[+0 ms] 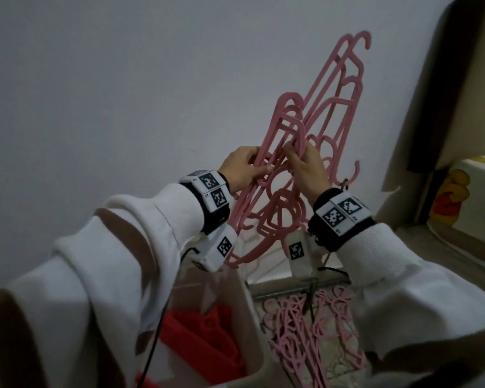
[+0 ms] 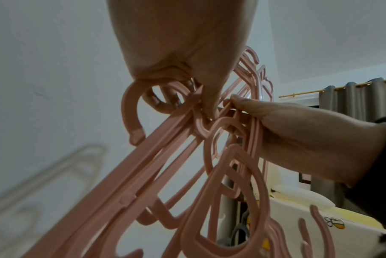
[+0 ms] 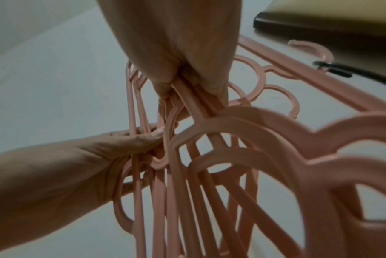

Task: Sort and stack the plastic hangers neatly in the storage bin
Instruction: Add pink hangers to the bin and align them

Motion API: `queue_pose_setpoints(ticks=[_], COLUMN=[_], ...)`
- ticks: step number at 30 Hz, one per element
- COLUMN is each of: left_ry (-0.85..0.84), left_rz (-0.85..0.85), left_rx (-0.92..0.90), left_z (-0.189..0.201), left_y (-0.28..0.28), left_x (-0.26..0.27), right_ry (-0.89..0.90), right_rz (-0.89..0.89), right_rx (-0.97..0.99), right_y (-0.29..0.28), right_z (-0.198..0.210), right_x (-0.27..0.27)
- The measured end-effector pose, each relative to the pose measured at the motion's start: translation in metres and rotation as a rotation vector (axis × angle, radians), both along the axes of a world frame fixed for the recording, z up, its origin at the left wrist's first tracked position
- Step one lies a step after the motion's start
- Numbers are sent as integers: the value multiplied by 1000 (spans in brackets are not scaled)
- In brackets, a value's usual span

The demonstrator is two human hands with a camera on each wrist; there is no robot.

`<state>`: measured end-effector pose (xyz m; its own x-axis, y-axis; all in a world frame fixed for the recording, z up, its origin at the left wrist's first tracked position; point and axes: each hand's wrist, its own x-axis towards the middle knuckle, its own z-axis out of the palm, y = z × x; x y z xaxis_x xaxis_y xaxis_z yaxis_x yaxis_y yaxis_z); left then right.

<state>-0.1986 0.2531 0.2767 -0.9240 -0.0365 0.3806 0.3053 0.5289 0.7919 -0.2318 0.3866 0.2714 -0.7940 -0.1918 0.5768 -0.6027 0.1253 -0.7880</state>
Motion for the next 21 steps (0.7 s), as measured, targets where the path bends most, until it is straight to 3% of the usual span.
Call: queue_pose_setpoints(ticks=[10,15,21], left_ry=[15,-32,-113], left_rz=[220,384,575], left_rx=[-58,-86,-91], left_z=[-5,-23,-59], left_y=[-103,-137,-151], left_x=[76,111,141], right_ry=[-11,-104,-199], right_rz=[256,444,589], right_rx=[19,6,134], right_y=[-110,-153,-182], right_z=[-6,-25,-50], right_x=[40,57,73])
